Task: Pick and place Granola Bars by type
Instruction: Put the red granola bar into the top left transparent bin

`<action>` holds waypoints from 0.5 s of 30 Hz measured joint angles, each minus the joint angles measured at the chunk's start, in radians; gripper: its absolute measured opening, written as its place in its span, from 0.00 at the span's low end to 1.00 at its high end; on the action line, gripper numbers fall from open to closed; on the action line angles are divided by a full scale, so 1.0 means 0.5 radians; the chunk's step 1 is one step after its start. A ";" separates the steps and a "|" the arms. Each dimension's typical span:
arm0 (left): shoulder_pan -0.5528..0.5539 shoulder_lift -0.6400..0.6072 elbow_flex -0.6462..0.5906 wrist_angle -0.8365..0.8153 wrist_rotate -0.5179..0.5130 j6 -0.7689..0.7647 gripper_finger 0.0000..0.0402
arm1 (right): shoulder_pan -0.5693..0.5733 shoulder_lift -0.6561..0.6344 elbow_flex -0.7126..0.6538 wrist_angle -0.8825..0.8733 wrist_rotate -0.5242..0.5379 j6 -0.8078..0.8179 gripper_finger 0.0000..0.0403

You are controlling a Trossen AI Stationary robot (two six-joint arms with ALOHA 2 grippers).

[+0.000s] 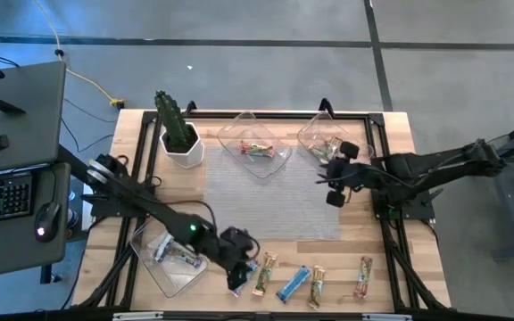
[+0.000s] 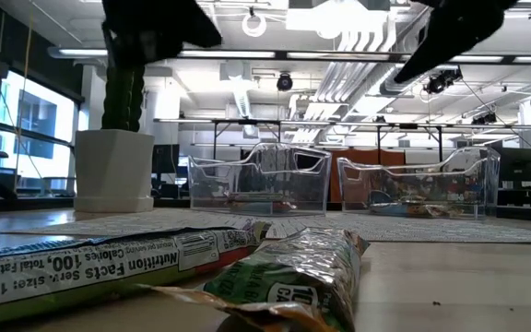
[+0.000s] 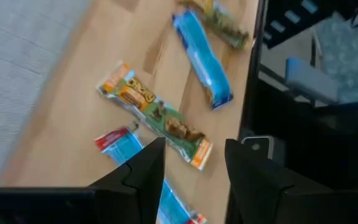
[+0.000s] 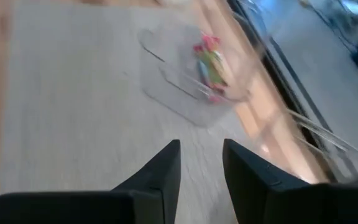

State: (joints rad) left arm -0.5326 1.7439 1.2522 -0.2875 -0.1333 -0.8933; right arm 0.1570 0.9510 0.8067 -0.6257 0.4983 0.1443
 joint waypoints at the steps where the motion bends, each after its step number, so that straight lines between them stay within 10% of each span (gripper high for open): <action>1: -0.001 0.046 0.000 0.004 0.008 0.004 0.40 | 0.009 -0.046 -0.077 0.107 -0.035 -0.047 0.25; 15: -0.039 0.355 0.063 -0.102 0.024 0.083 0.40 | 0.015 -0.271 -0.468 0.803 -0.232 -0.306 0.26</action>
State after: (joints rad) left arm -0.5522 1.9214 1.2835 -0.3386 -0.1214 -0.8518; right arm 0.1646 0.8158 0.5728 -0.2243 0.3823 -0.0086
